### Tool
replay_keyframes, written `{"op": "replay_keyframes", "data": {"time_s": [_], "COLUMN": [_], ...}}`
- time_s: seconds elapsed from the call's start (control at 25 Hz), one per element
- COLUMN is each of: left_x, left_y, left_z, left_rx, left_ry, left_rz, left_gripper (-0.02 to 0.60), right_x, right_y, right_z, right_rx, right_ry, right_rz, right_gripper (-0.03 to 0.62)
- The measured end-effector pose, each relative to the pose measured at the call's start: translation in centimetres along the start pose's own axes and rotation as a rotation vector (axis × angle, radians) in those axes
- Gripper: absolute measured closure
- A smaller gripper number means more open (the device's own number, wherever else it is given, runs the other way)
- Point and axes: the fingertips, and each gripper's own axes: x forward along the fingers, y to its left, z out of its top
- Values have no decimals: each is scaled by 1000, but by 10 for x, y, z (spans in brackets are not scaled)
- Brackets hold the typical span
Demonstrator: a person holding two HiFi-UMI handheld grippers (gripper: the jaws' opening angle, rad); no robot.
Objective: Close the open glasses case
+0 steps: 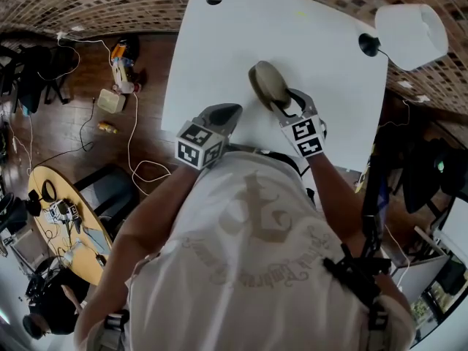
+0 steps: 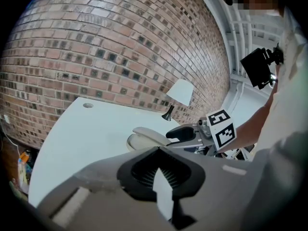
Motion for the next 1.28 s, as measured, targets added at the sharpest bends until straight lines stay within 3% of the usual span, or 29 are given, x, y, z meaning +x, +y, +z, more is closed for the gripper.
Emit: {"op": "replay_keyframes", "data": {"time_s": [0.28,0.52,0.88,1.28], "left_x": [-3,-2,4,10], "left_y": [-1,-1,-5,-8], "left_z": [-2,-5,-2,2], "left_rx": [-7,-15,0,14], "left_ry": [-2,8,14,21], "left_rz": [3,5,4,0], "left_gripper": [575,575,575,575], "right_x": [6,13,15,15], "right_y": [24,19,11,14], "right_z": [-1,-3,-6,-6], "right_rx": [10,43,115,143], "right_ry": [0,-8,-32,-38], "right_rz": [55,48,27,39], "right_gripper": [386,481,573,585]}}
